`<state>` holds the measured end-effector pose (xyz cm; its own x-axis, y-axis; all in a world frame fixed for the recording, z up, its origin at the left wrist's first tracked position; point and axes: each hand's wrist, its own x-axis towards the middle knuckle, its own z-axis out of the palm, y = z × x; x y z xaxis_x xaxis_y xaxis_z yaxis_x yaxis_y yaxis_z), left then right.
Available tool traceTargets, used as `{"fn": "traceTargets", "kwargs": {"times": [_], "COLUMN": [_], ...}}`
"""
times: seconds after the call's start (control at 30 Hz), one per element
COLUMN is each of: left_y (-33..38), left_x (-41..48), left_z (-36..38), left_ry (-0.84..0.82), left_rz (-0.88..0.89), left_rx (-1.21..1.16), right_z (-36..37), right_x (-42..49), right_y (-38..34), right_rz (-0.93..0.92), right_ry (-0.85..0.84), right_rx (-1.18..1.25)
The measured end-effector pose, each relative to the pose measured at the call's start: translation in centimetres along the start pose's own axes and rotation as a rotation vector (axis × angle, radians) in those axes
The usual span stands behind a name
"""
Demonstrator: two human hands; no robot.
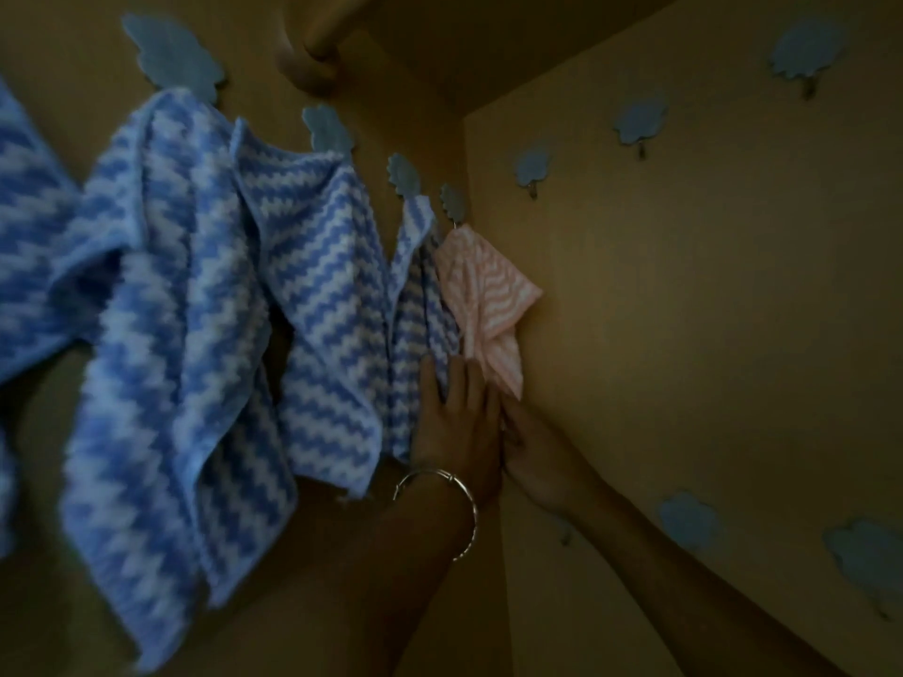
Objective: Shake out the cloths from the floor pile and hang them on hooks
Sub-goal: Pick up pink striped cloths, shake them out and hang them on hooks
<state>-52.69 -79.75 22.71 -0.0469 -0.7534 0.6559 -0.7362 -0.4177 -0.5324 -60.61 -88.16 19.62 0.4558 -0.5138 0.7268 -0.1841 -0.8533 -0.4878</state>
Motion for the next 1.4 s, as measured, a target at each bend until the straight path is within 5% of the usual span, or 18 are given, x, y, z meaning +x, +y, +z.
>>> {"fn": "traceTargets", "kwargs": {"times": [0.5,0.67,0.83,1.07,1.13,1.27,1.4], "left_y": [-3.9,-6.6,-10.8,-17.7,-20.6,-25.0,-27.4], "left_x": [-11.1,-19.6,-30.5,-52.7,-59.2,-71.5,-81.7], "left_z": [-3.7,-5.0,-8.2,-14.5,-17.5,-25.0,-34.0], "left_ry": [0.009,-0.147,-0.274,-0.615,-0.693,-0.781,-0.852], "left_rz": [0.07,0.062,0.041,-0.338,-0.488,-0.763,-1.022], "left_rx": [-0.247,-0.246,-0.158,-0.09,-0.06,-0.037,0.066], "right_z": [0.2,3.0,8.2,15.5,18.3,23.0,25.8], "right_x": [-5.8,-7.5,-13.4,-26.2,-29.3,-35.5,-43.7], "right_y": [-8.7,-11.7,-16.7,-35.3,-41.2,-53.8,-65.7], "right_rz": [-0.197,-0.17,0.032,0.114,-0.026,-0.577,-0.93], "right_ry": [-0.201,-0.238,-0.597,-1.276,-1.366,-1.239,-1.249], "right_rx": [-0.387,-0.391,-0.373,-0.566,-0.543,-0.463,-0.375]}}
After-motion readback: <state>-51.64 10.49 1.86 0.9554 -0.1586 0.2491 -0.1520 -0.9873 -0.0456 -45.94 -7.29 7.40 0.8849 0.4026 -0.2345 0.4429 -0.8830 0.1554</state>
